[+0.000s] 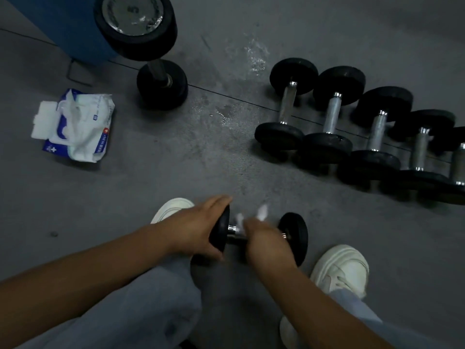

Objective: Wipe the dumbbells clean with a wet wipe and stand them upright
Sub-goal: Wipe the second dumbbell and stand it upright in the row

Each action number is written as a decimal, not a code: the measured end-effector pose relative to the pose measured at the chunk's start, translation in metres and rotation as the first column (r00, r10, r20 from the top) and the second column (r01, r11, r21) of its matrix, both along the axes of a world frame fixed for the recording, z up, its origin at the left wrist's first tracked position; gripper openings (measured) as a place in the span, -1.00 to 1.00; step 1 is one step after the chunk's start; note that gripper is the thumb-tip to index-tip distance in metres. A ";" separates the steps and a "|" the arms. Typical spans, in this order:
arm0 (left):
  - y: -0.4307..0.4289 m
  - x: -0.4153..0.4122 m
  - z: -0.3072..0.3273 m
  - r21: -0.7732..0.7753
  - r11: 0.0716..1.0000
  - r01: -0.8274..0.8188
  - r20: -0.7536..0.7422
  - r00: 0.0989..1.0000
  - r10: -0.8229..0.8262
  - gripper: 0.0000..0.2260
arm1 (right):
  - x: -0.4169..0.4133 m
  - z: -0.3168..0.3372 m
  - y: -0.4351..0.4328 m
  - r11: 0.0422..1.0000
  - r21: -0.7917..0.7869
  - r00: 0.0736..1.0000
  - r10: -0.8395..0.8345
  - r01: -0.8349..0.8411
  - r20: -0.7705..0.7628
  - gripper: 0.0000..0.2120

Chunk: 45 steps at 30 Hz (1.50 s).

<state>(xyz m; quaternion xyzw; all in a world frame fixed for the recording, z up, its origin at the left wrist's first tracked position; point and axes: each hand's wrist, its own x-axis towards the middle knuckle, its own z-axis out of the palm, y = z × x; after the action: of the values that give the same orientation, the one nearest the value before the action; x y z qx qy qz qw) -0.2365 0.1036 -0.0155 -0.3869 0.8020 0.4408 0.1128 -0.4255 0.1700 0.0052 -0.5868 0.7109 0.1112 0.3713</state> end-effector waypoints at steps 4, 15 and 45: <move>0.019 0.007 -0.002 -0.076 0.982 0.172 -0.024 0.984 -0.174 0.11 | 0.001 0.000 0.027 0.999 0.016 0.999 -0.035 0.035 -0.007 -0.75; -0.011 -0.001 0.003 -0.120 0.983 -0.141 -0.169 0.978 0.120 -0.12 | -0.002 -0.004 -0.024 0.976 -0.169 0.990 0.140 -0.136 0.014 -0.69; -0.041 -0.022 0.016 -0.196 0.978 -0.076 0.005 0.997 0.079 0.01 | 0.003 0.000 -0.049 0.991 -0.132 0.999 0.039 -0.035 0.028 -0.59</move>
<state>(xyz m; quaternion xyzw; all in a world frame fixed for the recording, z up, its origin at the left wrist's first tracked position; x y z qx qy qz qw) -0.2586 0.0626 0.0010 -0.4299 0.8251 0.3613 0.0623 -0.4226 0.1206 0.0054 -0.6249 0.6998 0.0618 0.3404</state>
